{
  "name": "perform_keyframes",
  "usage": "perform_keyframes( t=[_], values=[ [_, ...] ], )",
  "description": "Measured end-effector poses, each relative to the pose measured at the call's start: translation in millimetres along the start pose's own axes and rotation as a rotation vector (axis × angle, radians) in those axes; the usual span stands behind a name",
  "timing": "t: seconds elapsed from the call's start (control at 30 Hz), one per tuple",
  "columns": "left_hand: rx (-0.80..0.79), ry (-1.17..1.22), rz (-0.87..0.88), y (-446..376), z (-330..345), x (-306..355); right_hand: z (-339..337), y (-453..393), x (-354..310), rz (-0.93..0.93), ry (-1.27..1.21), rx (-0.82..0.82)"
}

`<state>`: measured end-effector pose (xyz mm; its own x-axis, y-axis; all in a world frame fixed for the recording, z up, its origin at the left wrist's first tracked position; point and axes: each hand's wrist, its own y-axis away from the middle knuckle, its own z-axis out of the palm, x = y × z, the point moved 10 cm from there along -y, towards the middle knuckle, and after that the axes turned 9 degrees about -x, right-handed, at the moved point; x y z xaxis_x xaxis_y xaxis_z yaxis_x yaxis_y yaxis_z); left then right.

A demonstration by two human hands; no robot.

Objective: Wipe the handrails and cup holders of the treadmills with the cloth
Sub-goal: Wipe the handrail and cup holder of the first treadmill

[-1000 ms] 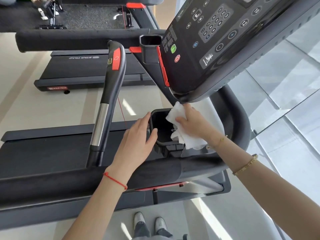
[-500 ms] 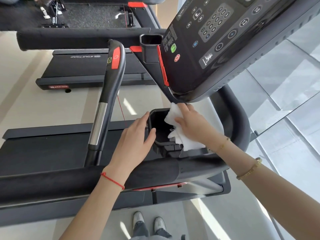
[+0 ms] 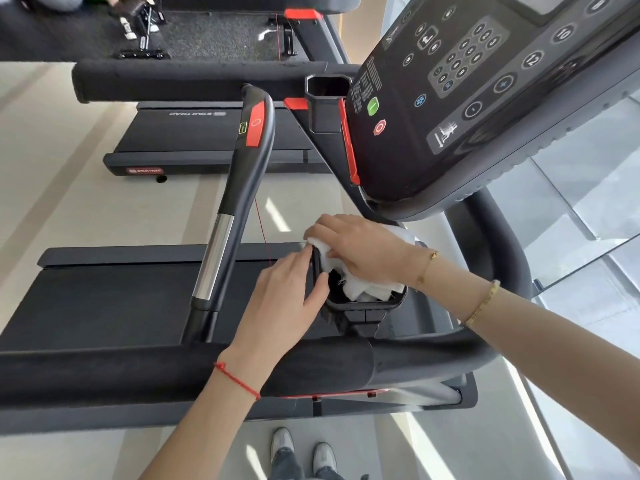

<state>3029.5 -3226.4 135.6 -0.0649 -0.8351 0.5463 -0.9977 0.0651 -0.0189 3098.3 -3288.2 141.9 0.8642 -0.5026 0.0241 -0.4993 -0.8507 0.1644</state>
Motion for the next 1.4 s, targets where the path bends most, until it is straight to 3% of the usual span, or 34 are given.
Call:
perform_keyframes(
  t=[0.27, 0.4, 0.5, 0.7, 0.93, 1.03, 1.17, 1.27, 1.4],
  values=[
    [-0.035, 0.025, -0.020, -1, 3, -4, 13, 49, 46, 0.225, -0.395, 0.079],
    [-0.034, 0.015, -0.014, 0, 4, -2, 8, 29, 30, 0.190, -0.119, 0.049],
    [-0.048, 0.034, -0.021, -1, 5, -4, 3, 25, 26, 0.196, -0.091, 0.054],
    [-0.058, 0.027, 0.002, 0, 5, -1, 28, 83, 50, 0.567, -0.801, 0.199],
    [-0.059, 0.022, 0.009, -1, 6, -2, 45, 119, 49, 0.756, -0.873, 0.110],
    [-0.061, 0.033, 0.006, 0, 5, -4, 31, 133, 44, 0.690, -0.842, 0.180],
    [-0.073, 0.101, 0.015, 1, 4, -6, -3, 145, 15, 0.409, -0.704, 0.269],
    [-0.071, 0.152, 0.026, 2, 2, -6, -3, 132, -11, 0.213, -0.649, 0.087],
    [-0.038, 0.184, 0.012, 4, 1, -7, 5, 98, -32, 0.146, -0.497, -0.085]
  ],
)
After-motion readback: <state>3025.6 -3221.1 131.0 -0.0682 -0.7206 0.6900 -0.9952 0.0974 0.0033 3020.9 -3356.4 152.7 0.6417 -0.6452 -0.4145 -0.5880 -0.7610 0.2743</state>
